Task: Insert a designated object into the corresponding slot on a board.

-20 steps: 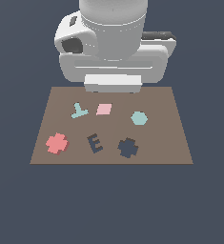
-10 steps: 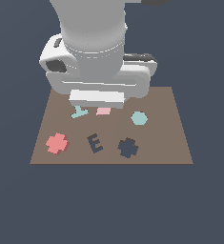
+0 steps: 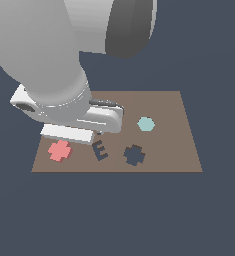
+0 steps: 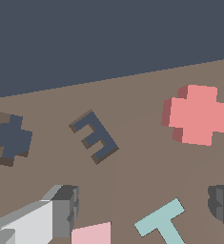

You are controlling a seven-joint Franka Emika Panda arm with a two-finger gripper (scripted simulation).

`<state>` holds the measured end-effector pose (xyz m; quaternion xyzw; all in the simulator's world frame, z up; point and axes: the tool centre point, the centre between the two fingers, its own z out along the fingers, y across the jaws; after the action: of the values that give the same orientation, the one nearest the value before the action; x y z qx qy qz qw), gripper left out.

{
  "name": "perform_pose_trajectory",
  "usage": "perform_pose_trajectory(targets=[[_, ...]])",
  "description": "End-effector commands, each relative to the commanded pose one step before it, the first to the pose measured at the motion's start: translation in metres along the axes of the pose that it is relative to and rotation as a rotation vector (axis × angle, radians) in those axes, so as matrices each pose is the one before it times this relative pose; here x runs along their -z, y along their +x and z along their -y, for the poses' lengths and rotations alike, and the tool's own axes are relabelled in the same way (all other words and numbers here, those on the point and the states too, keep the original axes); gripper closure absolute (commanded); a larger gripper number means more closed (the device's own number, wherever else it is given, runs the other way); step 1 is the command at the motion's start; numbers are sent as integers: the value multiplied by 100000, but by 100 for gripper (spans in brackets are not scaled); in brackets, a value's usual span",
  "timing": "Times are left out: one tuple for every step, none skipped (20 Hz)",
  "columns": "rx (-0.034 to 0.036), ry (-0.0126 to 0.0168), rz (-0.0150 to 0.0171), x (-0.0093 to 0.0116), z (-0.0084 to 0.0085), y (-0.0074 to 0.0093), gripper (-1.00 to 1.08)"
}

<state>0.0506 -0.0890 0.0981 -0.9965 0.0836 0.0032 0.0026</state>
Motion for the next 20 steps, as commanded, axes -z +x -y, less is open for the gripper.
perform_pose_trajectory(targets=[[-2675,-149,-204,-1240,-1725,1353,-92],[-937,-39,-60,-425,-587,483,-92],[-871,-35,-55,-393,-545,449,-92],[-803,-30,-51,-361,-501,415,-92],[-739,-27,-46,-330,-459,383,-92],[-675,-23,-42,-300,-418,352,-92],[-616,-20,-38,-270,-380,322,-92],[-560,-18,-34,-242,-343,294,-92],[-506,-15,-31,-218,-309,268,-92],[-457,-13,-28,-196,-278,242,-92],[-413,-12,-25,-175,-252,217,-92],[-365,-10,-22,-154,-221,193,-92],[-316,-9,-19,-134,-191,169,-92],[-276,-7,-17,-114,-167,146,-92],[-229,-6,-14,-95,-137,123,-92],[-182,-5,-11,-76,-108,100,-92],[-138,-3,-8,-57,-81,78,-92],[-97,-2,-6,-38,-56,57,-92],[-69,-1,-4,-18,-39,36,-92],[0,0,0,0,6,14,-92]])
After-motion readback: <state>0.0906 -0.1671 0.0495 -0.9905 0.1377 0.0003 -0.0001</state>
